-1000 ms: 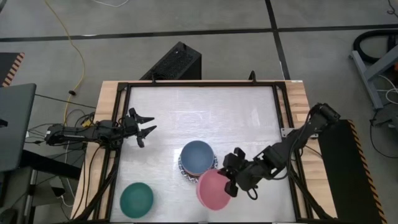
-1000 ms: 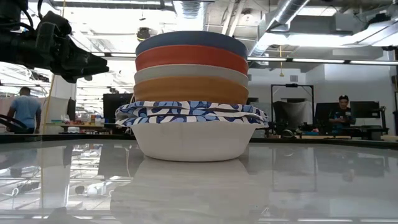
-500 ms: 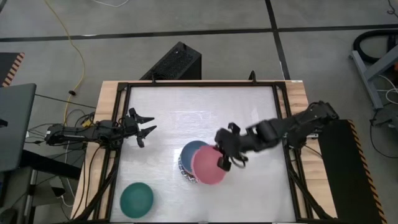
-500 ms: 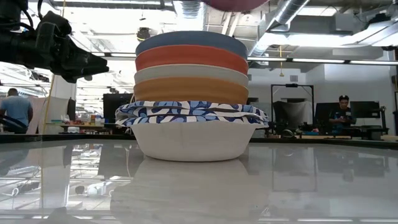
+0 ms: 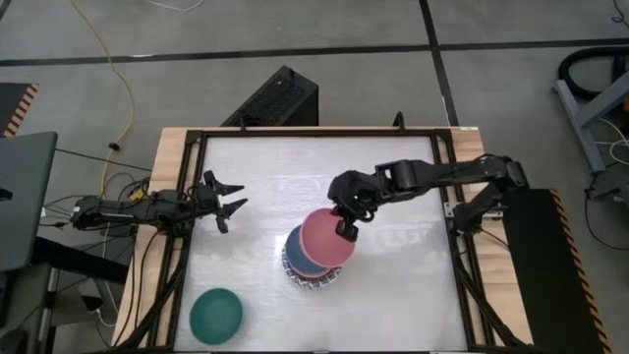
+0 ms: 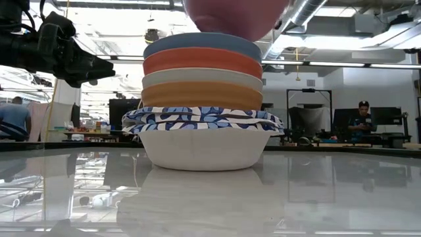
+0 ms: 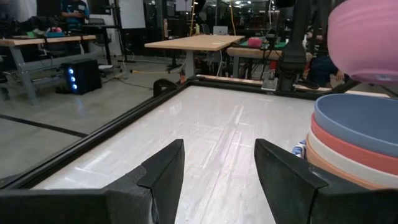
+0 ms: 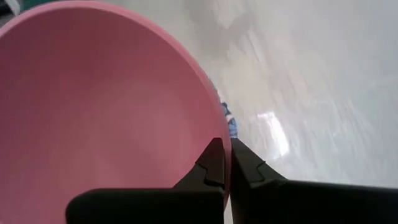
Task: Nest bowls inside each other by size order
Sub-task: Stack the pink bowl into the blue bowl
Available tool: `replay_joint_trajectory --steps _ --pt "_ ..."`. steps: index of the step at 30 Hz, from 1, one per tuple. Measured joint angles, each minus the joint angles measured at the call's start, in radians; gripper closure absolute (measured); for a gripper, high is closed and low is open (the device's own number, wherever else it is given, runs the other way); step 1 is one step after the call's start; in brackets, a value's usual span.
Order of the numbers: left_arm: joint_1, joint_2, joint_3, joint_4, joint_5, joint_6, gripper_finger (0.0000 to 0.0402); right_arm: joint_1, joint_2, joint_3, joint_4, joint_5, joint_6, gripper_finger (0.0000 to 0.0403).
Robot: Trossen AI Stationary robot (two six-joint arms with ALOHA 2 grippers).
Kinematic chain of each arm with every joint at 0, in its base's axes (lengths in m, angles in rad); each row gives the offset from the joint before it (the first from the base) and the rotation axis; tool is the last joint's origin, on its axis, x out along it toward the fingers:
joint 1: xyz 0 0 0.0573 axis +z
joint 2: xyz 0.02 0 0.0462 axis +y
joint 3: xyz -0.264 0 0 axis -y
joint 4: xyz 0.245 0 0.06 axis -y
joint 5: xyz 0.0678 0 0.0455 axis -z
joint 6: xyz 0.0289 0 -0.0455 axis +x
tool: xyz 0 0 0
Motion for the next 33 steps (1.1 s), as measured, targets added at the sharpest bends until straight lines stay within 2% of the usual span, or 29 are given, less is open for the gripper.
replay_joint_trajectory --steps 16,20,27,33 --pt "0.000 0.000 0.000 0.000 0.000 0.000 0.0216 -0.071 0.074 0.010 0.042 -0.158 -0.296 0.0391" --pt "0.000 0.000 0.000 0.000 0.000 0.000 0.0216 -0.094 0.090 0.044 0.050 -0.206 -0.332 0.0391" --pt "0.000 0.000 0.000 0.000 0.000 0.000 0.0216 -0.098 0.096 0.080 0.069 -0.220 -0.396 0.0391" --pt "0.000 0.000 0.000 0.000 0.000 0.000 0.0216 -0.100 0.097 0.081 0.163 -0.242 -0.405 0.0391"
